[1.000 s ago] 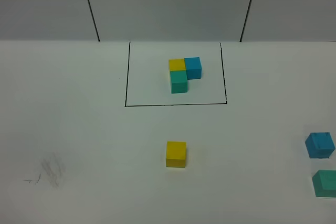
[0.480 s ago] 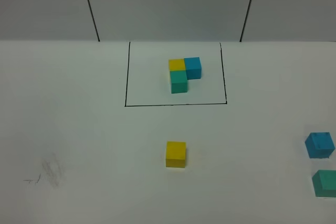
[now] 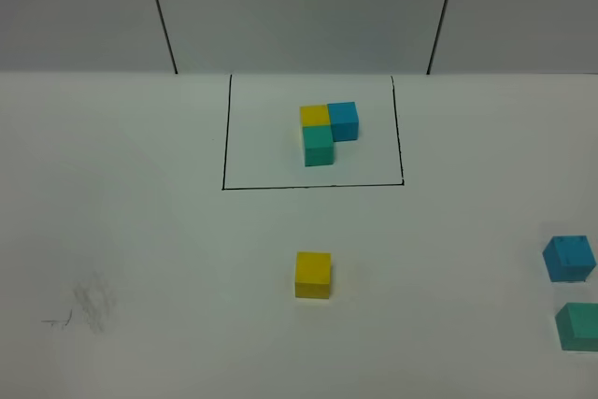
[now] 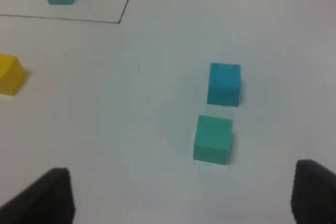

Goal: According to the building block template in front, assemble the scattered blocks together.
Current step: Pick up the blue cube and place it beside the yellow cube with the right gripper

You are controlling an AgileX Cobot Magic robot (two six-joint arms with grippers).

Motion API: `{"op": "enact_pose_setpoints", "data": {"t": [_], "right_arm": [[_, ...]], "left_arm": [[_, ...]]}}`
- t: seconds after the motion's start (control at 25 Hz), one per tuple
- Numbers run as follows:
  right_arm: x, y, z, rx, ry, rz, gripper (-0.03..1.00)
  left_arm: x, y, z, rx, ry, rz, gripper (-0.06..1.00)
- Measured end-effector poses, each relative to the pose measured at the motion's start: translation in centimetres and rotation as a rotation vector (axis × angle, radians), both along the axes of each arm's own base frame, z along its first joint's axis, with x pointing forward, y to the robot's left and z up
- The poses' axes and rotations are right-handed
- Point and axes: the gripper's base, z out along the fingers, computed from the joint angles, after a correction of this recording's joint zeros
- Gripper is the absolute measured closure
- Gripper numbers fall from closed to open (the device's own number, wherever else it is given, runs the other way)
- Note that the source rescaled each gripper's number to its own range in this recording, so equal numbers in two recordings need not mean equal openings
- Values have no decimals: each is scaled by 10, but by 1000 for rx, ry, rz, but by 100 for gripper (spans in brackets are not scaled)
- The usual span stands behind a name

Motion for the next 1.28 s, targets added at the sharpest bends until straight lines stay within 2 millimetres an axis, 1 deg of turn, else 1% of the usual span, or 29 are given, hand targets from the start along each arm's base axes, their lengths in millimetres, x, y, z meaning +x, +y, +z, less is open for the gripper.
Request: {"op": "enact_pose_setpoints", "data": {"t": [0.92,1.28], "right_arm": [[0,1,0,11,2,-1,26],[0,2,0,19,6,2,30]], "left_arm": [[0,0,0,1,0,0,-2],[0,0,0,1,0,0,-2]]}}
